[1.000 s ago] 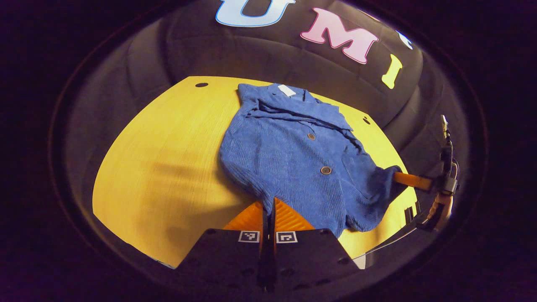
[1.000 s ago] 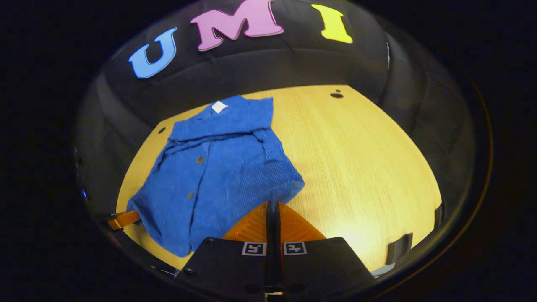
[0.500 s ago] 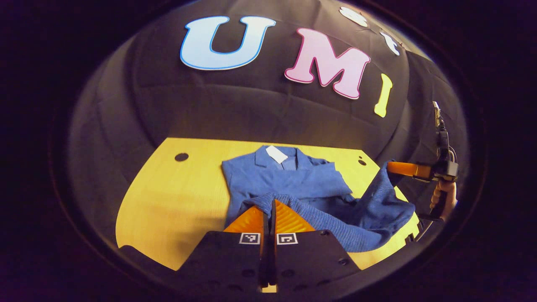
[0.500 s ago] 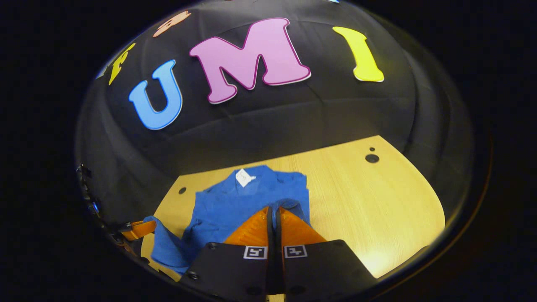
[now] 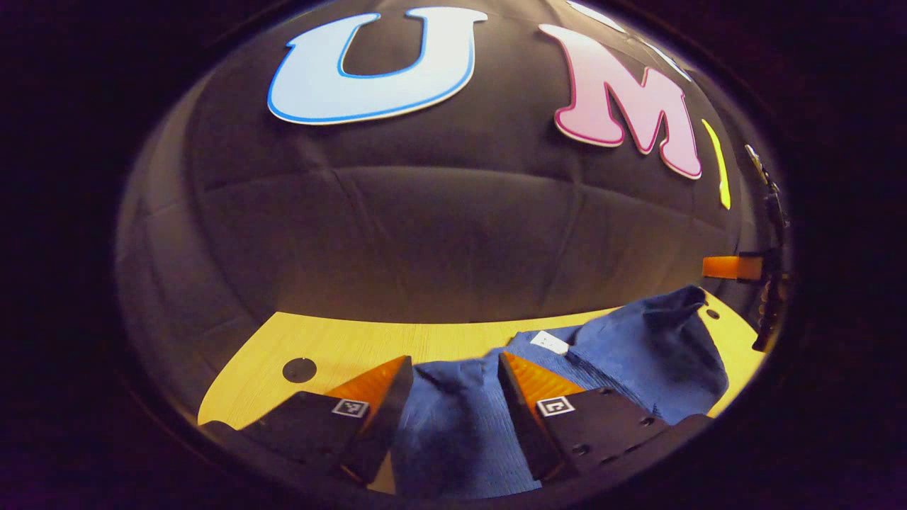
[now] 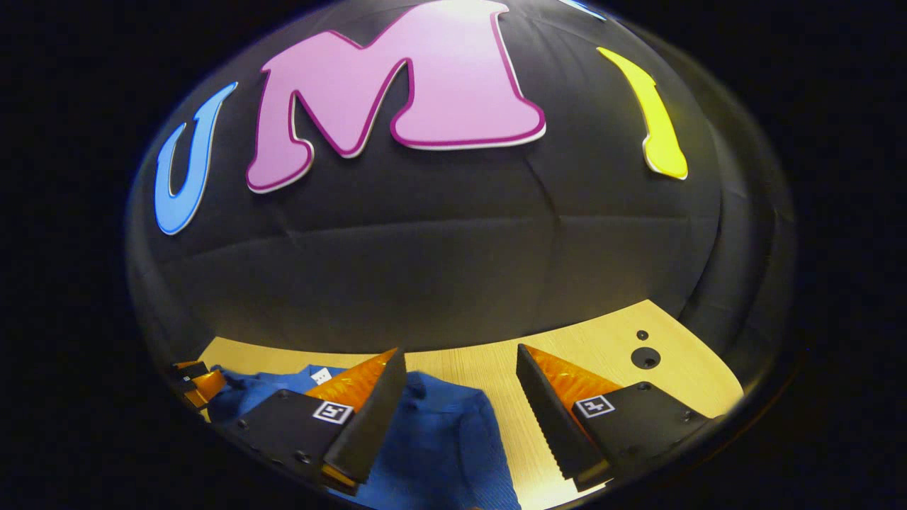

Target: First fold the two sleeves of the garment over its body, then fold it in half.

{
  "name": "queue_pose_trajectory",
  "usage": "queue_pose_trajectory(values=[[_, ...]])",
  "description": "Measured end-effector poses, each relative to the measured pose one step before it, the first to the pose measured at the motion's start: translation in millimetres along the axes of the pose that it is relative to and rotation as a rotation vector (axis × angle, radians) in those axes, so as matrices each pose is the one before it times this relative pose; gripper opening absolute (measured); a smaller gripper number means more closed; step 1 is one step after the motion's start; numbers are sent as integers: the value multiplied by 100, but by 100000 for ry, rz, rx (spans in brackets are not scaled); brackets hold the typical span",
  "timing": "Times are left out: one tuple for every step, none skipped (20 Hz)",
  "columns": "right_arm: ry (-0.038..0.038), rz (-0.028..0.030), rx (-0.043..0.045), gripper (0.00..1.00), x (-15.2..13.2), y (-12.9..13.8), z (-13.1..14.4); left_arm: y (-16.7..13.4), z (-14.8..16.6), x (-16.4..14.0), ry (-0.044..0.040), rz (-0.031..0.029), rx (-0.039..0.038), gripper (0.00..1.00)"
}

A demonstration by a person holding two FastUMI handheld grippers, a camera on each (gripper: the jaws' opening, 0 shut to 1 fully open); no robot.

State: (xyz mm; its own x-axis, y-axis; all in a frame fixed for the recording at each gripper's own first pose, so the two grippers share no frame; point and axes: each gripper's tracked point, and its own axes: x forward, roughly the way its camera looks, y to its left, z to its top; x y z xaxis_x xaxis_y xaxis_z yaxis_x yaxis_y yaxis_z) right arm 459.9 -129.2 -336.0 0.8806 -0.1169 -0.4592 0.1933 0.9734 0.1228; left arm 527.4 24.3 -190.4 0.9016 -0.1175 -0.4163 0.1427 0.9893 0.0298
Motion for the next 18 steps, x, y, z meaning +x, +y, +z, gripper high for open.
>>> queue_pose_trajectory(values=[[1810, 962, -2368, 86, -279, 134, -699, -586, -818, -479, 3191, 360, 663, 76], [1416, 1563, -1974, 97, -730, 142, -465, -887, 598, -910, -932, -590, -287, 79], [-591, 430, -1323, 98, -843, -115, 47, -485, 820, -977, -2495, -1297, -1135, 81], [-2366, -144, -1156, 98, -1227, -77, 476, -808, 1280, -1761, -4480, -964, -1489, 81], [-3018, 154, -1042, 98, -1630, 64, 778, -512, 1552, -2484, -4463, -253, -1241, 82], [-2728, -577, -1831, 98, -1828, 21, 742, -382, 1452, -2429, -4522, 33, -558, 81], [-2921, -2742, -2345, 98, -2211, -569, 933, -391, 1196, -2509, -4434, 295, -494, 81], [-3975, -1492, -491, 98, -2115, -229, 1349, -348, 1277, -2427, -4503, 194, -611, 81], [-3284, 227, 1530, 98, -2350, 471, 1076, -732, 1182, -2456, -3625, -833, -639, 81], [-2136, 737, 2037, 98, -2492, 590, 1085, -686, 1154, -2485, -3194, -2202, 482, 81], [-1636, 863, 1650, 97, -2431, 458, 1195, -792, 1274, -2525, -3695, -1678, 1269, 81], [-1618, 531, 522, 97, -2485, 471, 1276, -397, 2085, -2369, -6443, 120, 1565, 81], [-2218, 508, -94, 97, -2438, 548, 1533, -18, 2193, -2430, -5500, 1262, 653, 81], [-3241, 21, -1286, 97, -2345, 481, 1646, -364, 1692, -2757, -3946, -724, 307, 80], [-3941, -246, -4107, 97, -3259, 53, 1639, -898, 1366, -2738, -1766, -1510, -361, 78], [-4385, -2055, -5104, 97, -2642, -373, 2177, -322, 940, -2564, 222, -660, 138, 80], [-3943, -1691, -2235, 97, -2533, -287, 2283, 239, 557, -2691, 1723, 3180, -556, 80], [-4119, -296, 188, 97, -2348, 56, 2281, 520, 219, -2581, 2995, 5267, -1455, 78]])
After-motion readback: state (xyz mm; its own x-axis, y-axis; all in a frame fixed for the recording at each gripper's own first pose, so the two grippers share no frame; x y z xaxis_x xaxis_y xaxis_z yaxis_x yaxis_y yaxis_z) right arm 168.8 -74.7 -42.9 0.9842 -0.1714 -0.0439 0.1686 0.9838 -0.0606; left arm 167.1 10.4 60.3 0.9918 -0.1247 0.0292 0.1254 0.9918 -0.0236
